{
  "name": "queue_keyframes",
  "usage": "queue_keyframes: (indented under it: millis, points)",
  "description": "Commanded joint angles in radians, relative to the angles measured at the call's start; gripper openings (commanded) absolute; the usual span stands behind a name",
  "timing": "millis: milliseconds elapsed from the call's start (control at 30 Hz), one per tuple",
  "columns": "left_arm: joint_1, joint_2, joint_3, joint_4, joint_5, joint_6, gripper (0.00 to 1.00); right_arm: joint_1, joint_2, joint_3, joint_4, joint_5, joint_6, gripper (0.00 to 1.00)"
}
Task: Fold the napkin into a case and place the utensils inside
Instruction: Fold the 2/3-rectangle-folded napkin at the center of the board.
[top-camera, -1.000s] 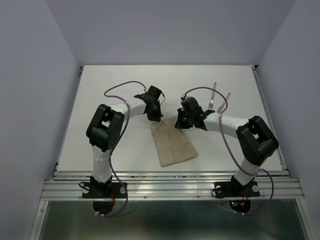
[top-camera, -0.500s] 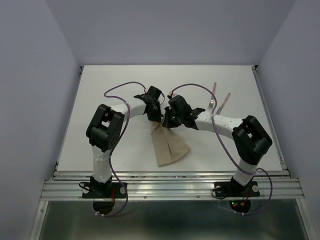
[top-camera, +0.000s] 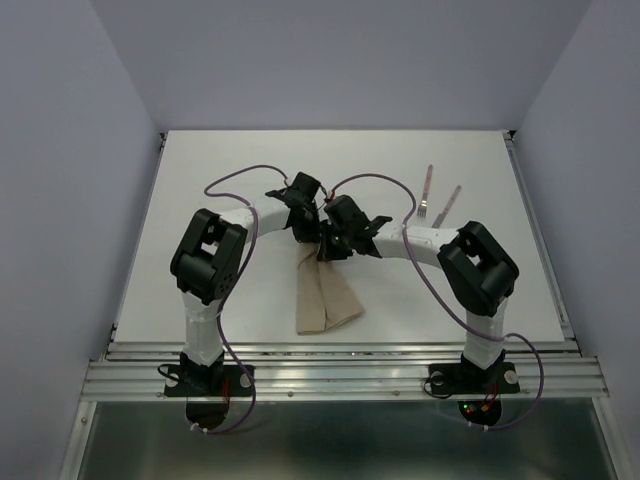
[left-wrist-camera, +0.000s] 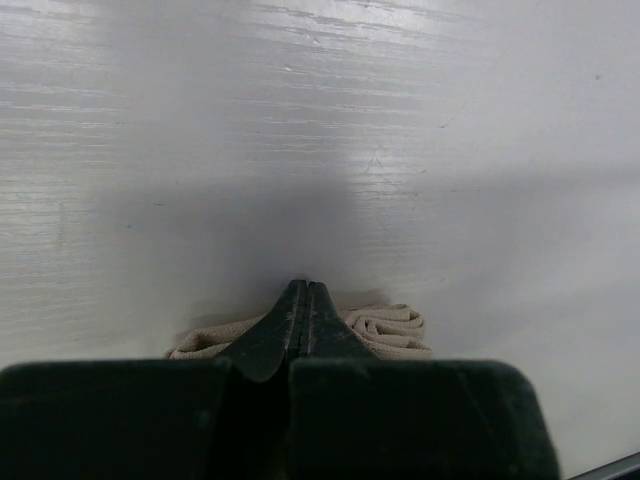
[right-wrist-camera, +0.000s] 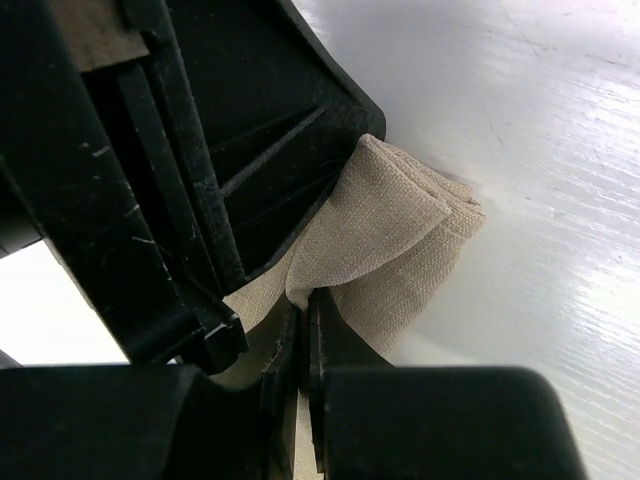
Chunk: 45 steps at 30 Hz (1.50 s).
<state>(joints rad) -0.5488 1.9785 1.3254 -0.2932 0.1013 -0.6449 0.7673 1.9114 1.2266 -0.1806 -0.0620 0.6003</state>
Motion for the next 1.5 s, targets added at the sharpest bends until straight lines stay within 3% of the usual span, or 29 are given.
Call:
queue_keyframes:
  millis: [0, 300, 567, 733, 800, 867, 933, 1133, 1467]
  points:
    - [-0.01, -0.03, -0.038, -0.066, 0.02, -0.005, 0.0, 0.007, 0.057, 0.037, -0.013, 0.048, 0.029, 0.01]
    - [0.019, -0.112, 0.011, -0.087, 0.044, -0.001, 0.0, 0.007, 0.103, -0.01, -0.02, 0.111, 0.056, 0.01]
    - [0.104, -0.193, 0.006, -0.086, 0.046, 0.014, 0.16, 0.007, 0.103, -0.042, -0.02, 0.148, 0.059, 0.01]
    - [0.144, -0.248, -0.021, -0.08, 0.048, 0.025, 0.21, 0.007, 0.091, -0.059, -0.02, 0.159, 0.055, 0.01]
    - [0.15, -0.273, -0.051, -0.078, 0.032, 0.031, 0.18, 0.007, 0.086, -0.062, -0.02, 0.159, 0.05, 0.01]
    - [0.155, -0.283, -0.09, -0.086, 0.012, 0.036, 0.06, 0.007, 0.08, -0.064, -0.02, 0.159, 0.046, 0.01]
    - [0.156, -0.283, -0.12, -0.087, 0.005, 0.036, 0.0, 0.007, 0.075, -0.062, -0.025, 0.159, 0.041, 0.01]
    - [0.155, -0.274, -0.25, -0.025, 0.012, 0.004, 0.0, 0.007, 0.045, -0.058, -0.043, 0.174, 0.02, 0.01]
    - [0.128, -0.228, -0.278, 0.04, 0.092, -0.009, 0.0, 0.007, -0.005, -0.035, -0.072, 0.166, -0.002, 0.01]
